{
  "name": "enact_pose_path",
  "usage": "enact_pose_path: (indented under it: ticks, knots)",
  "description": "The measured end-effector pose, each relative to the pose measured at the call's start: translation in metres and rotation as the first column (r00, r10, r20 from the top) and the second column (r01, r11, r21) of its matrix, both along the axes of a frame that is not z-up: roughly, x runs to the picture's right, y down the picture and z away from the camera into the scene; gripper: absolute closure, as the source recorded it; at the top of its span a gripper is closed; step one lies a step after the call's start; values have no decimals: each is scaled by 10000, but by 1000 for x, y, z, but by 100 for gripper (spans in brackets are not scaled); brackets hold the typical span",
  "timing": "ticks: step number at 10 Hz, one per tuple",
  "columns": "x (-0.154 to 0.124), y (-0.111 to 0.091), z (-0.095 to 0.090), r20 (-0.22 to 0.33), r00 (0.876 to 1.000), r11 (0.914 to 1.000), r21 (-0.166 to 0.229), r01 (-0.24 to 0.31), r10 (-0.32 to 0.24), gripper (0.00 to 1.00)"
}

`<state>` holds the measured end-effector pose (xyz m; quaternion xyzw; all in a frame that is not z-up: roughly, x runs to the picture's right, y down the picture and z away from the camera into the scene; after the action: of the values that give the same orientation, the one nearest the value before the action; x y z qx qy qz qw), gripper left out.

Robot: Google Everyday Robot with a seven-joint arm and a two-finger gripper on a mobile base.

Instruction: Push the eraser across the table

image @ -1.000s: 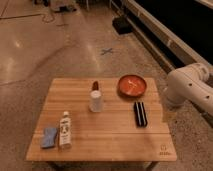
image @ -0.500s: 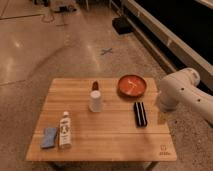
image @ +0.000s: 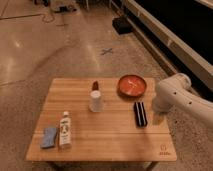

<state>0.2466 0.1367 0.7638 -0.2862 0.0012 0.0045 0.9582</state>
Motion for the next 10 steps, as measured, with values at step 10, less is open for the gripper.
enact_pose_path:
  ticks: [10]
  knots:
    - [-6,11,56,397,9992,10000,46,24,-26,69]
